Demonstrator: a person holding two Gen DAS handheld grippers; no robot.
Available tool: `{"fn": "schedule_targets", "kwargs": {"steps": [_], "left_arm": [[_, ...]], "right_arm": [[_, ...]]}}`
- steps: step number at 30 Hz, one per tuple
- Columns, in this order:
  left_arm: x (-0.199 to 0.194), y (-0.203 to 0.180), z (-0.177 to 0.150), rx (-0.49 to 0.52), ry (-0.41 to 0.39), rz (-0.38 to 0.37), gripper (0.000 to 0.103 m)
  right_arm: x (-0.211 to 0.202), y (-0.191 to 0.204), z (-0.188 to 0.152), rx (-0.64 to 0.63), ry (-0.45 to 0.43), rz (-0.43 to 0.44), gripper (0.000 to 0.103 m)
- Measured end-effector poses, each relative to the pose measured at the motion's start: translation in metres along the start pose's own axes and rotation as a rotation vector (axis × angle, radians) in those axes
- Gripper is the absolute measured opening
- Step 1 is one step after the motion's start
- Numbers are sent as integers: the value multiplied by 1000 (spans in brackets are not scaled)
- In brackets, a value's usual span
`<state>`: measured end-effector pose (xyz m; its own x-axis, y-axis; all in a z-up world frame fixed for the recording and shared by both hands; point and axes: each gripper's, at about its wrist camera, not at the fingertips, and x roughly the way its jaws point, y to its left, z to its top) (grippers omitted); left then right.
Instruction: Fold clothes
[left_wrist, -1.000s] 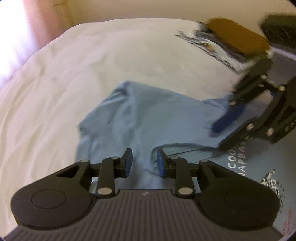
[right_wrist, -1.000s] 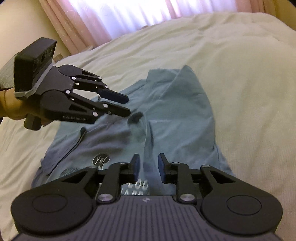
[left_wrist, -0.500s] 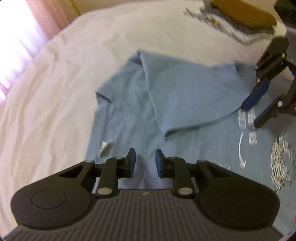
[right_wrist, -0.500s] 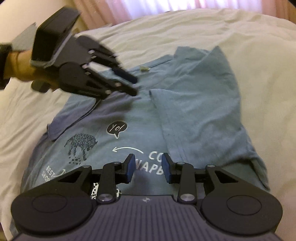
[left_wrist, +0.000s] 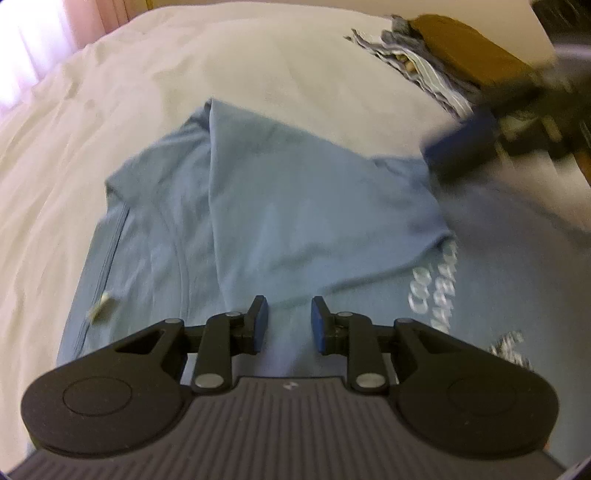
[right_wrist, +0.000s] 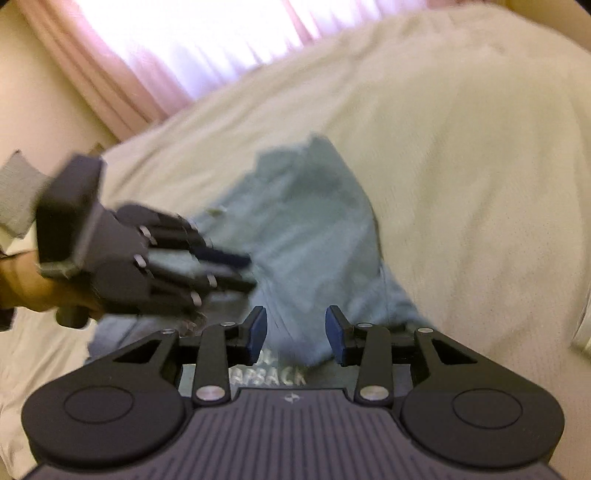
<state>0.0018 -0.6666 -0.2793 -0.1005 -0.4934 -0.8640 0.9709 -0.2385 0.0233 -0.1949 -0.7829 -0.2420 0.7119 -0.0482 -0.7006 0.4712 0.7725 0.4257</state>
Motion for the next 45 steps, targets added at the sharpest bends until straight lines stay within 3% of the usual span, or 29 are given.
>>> {"fn": "schedule_targets", "kwargs": {"steps": [5, 12, 14, 17, 19, 23, 26, 29, 32, 37, 41, 45], "left_arm": [[-21, 11, -6, -83, -63, 57, 21], [-12, 10, 15, -170, -160, 83, 24], [-3, 8, 15, -172, -159, 86, 24], [4, 3, 16, -177, -167, 88, 24], [4, 0, 17, -174, -183, 85, 24], [7, 6, 32, -147, -223, 79, 24], [11, 14, 49, -126, -250, 70, 24], [24, 16, 72, -80, -256, 8, 24], [44, 15, 92, -9, -227, 37, 24], [68, 43, 107, -68, -197, 129, 23], [56, 46, 105, -86, -208, 160, 23], [28, 34, 88, -84, -226, 197, 24]], "right_arm": [[9, 0, 22, -21, -51, -39, 41], [84, 22, 67, -304, -46, -8, 40], [105, 12, 77, -311, -26, -44, 38], [116, -9, 90, -260, -23, -68, 24], [105, -9, 94, -249, -57, -48, 28], [69, 0, 76, -227, -73, -31, 28], [51, 5, 42, -237, -22, -72, 28], [45, 3, 13, -259, 41, -118, 28], [41, -3, -9, -275, 74, -141, 23], [25, -9, -27, -297, 74, -148, 21], [16, -12, -37, -276, 92, -155, 22], [-5, -5, -37, -264, 41, -148, 24]]}}
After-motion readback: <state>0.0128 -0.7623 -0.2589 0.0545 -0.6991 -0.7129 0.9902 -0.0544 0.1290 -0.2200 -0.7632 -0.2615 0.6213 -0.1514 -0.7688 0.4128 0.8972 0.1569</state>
